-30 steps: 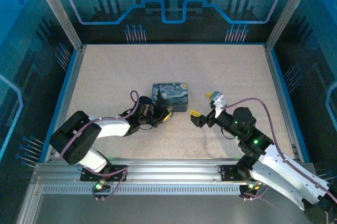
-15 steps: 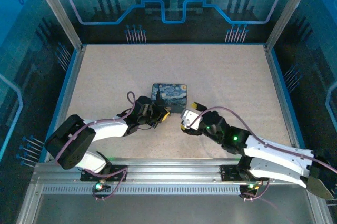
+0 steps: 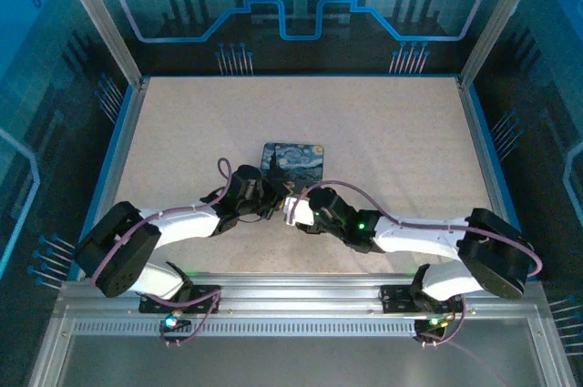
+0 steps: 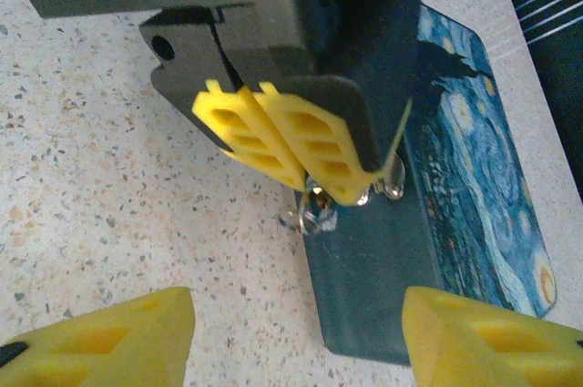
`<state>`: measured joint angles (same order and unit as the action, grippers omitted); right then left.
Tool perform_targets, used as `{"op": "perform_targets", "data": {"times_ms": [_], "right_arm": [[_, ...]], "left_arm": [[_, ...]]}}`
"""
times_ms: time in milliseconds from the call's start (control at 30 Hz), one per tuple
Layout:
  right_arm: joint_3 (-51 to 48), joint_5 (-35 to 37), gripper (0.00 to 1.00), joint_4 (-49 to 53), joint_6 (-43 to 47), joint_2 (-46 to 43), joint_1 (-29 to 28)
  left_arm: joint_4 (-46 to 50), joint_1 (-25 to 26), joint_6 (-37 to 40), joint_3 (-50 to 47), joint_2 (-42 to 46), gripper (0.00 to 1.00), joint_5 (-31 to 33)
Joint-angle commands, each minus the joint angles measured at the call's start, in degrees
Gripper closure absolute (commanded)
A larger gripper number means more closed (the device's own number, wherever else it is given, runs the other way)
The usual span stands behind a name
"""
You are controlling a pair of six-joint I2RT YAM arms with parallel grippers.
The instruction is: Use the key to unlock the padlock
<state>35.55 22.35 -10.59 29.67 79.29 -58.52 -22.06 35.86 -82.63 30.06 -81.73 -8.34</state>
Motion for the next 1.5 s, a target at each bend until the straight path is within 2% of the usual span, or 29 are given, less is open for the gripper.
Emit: {"op": "perform_targets", "data": {"times_ms": [0, 667, 1000, 1333, 1467], "right_arm": [[2.1, -0.9, 0.41, -3.6, 0.3, 2.2, -0.6], [2.6, 2.1, 0.73, -9.8, -0.3, 8.2, -0.1], [2.7, 4.3, 0.83, -12.1, -0.6, 10.1, 0.1], [2.1, 5.0, 0.99, -14.2, -4.2, 10.8, 0.8], [1.5, 4.5, 1.00, -14.7, -6.7, 10.0, 1.2]], "left_arm": [[-0.8, 0.4, -0.6, 1.1, 1.7, 1.00, 0.5], [-1.3, 0.4, -1.4, 1.0, 1.4, 1.00, 0.3], [-1.7, 0.4, -1.9, 0.6, 1.4, 1.00, 0.3], [-2.0, 0.4, -2.2, 0.5, 1.2, 1.00, 0.1], [-2.5, 0.4, -2.4, 0.6, 1.0, 1.00, -0.1]]}}
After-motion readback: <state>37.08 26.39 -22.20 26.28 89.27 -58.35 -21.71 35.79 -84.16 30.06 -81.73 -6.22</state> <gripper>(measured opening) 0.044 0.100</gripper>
